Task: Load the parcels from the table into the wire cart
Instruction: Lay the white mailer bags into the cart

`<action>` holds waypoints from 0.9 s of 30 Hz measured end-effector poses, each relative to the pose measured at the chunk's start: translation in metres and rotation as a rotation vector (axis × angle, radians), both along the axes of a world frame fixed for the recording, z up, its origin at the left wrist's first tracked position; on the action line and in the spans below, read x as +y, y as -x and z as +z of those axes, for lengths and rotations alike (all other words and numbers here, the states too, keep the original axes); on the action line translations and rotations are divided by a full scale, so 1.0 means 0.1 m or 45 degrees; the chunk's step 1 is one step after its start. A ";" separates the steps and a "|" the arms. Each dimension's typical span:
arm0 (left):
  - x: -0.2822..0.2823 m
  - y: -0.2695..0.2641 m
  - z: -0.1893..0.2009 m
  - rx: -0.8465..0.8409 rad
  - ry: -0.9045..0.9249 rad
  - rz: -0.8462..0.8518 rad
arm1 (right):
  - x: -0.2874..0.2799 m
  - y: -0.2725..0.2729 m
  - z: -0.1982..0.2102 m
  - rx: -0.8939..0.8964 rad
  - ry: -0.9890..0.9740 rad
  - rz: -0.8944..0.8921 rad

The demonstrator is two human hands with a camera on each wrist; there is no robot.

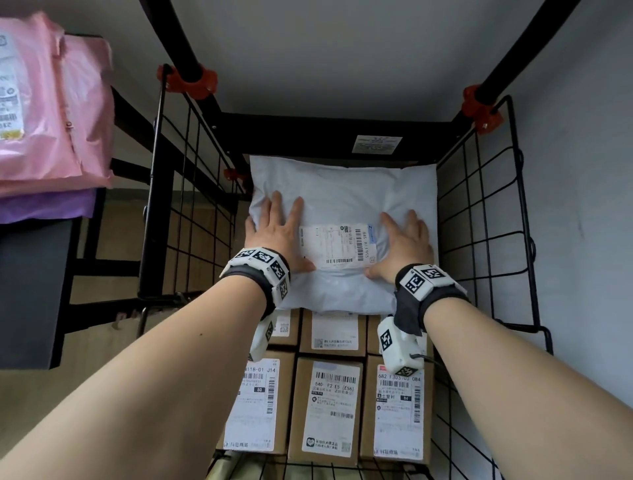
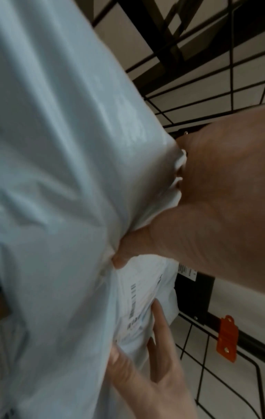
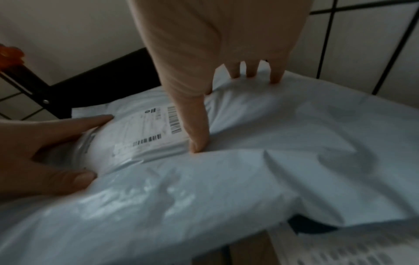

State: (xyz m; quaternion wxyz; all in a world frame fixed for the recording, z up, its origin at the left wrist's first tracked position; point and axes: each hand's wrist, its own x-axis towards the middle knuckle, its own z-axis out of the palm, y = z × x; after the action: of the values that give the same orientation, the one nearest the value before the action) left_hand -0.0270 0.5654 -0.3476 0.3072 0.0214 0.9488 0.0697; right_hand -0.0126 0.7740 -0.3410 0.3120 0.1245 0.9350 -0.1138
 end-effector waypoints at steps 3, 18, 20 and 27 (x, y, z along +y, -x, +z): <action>-0.01 0.01 -0.05 -0.034 0.003 0.006 | -0.01 -0.03 -0.03 0.030 -0.020 0.014; -0.06 -0.12 0.80 0.150 0.046 -0.097 | -0.29 -0.03 0.71 0.052 0.004 0.101; -0.10 -0.17 1.02 0.195 0.059 -0.090 | -0.40 -0.04 0.91 0.084 0.016 0.123; -0.39 -0.38 1.78 0.349 0.078 -0.113 | -0.89 -0.21 1.75 0.227 -0.017 0.186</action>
State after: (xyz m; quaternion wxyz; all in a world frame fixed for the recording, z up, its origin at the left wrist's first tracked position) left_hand 0.0107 0.5266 -0.1692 0.1780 0.0633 0.9817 0.0234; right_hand 0.0082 0.6855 -0.1658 0.2345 0.0474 0.9663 -0.0952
